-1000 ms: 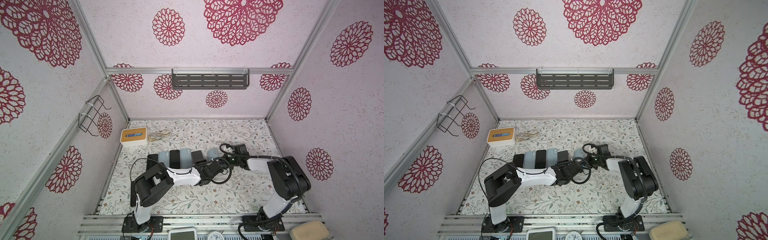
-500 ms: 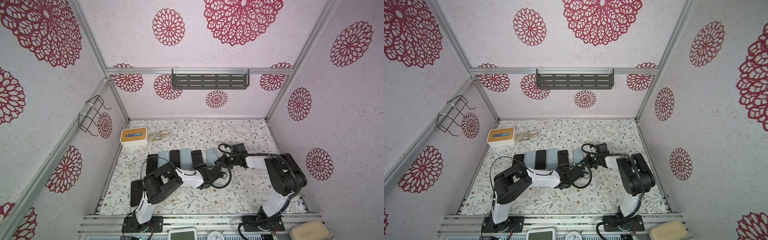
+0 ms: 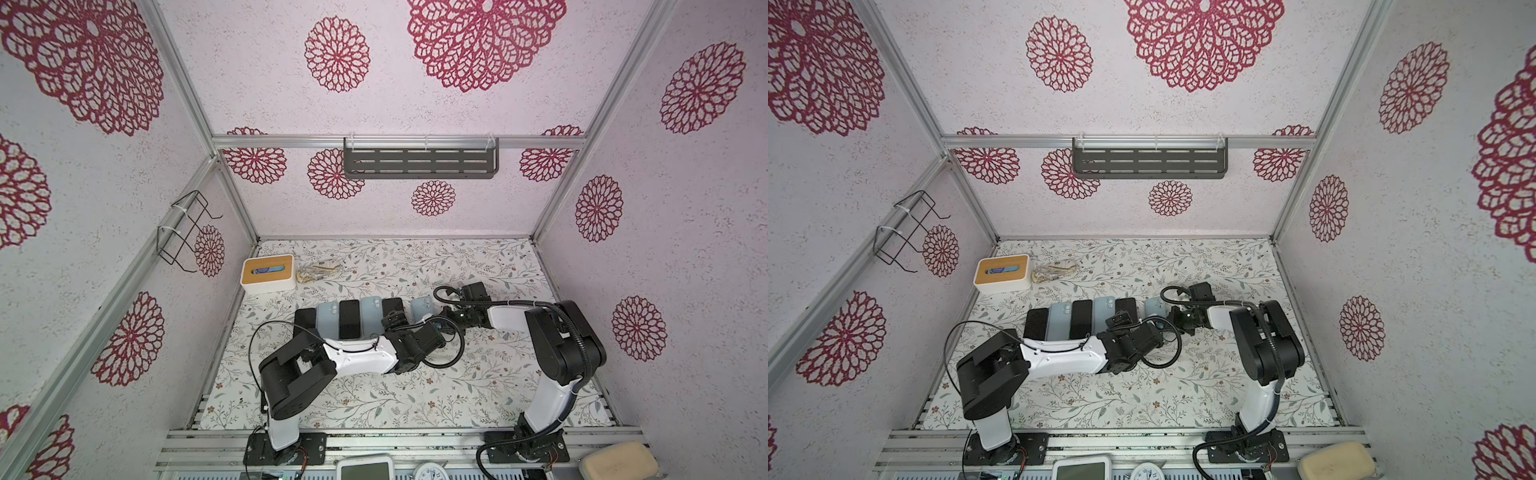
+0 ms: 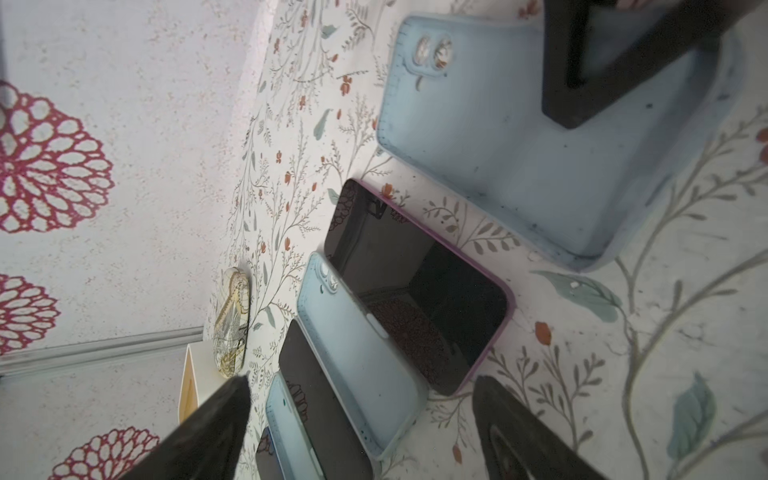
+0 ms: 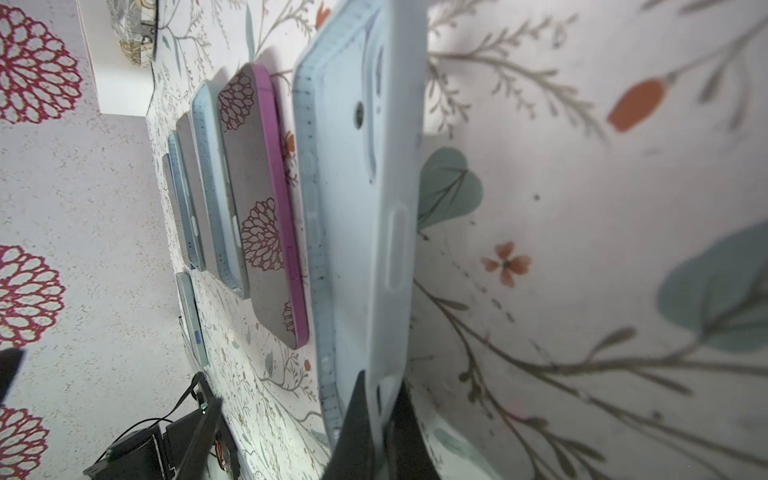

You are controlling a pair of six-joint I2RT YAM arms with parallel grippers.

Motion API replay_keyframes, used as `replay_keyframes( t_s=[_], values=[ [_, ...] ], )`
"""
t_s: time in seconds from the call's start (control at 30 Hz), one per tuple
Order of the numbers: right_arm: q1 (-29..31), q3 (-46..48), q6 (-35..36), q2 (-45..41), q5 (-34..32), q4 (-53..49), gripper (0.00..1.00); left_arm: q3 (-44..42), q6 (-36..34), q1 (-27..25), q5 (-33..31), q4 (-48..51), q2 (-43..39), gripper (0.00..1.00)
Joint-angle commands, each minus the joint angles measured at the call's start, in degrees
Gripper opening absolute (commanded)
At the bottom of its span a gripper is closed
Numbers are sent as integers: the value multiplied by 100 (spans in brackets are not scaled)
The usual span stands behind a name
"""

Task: Take the phone out of the phone case

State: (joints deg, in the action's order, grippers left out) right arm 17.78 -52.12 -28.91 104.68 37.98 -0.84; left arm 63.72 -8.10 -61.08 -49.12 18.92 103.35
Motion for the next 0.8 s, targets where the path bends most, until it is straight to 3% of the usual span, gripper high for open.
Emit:
replay_keyframes(
  t_s=[0.0,0.23,0.57,0.77],
  values=[
    [-17,-141,245,84,-211,-307,0,-92,706,74,25,485,-451,91],
    [37,-230,-119,253,-107,117,0,-218,1885,536,320,954,-1821,99],
    [309,-560,-205,583,-159,141,0,-336,3523,1478,1325,1854,-3770,97],
    [454,-688,-189,646,-181,65,1,-294,4266,1828,1600,2533,-4346,97]
  ],
)
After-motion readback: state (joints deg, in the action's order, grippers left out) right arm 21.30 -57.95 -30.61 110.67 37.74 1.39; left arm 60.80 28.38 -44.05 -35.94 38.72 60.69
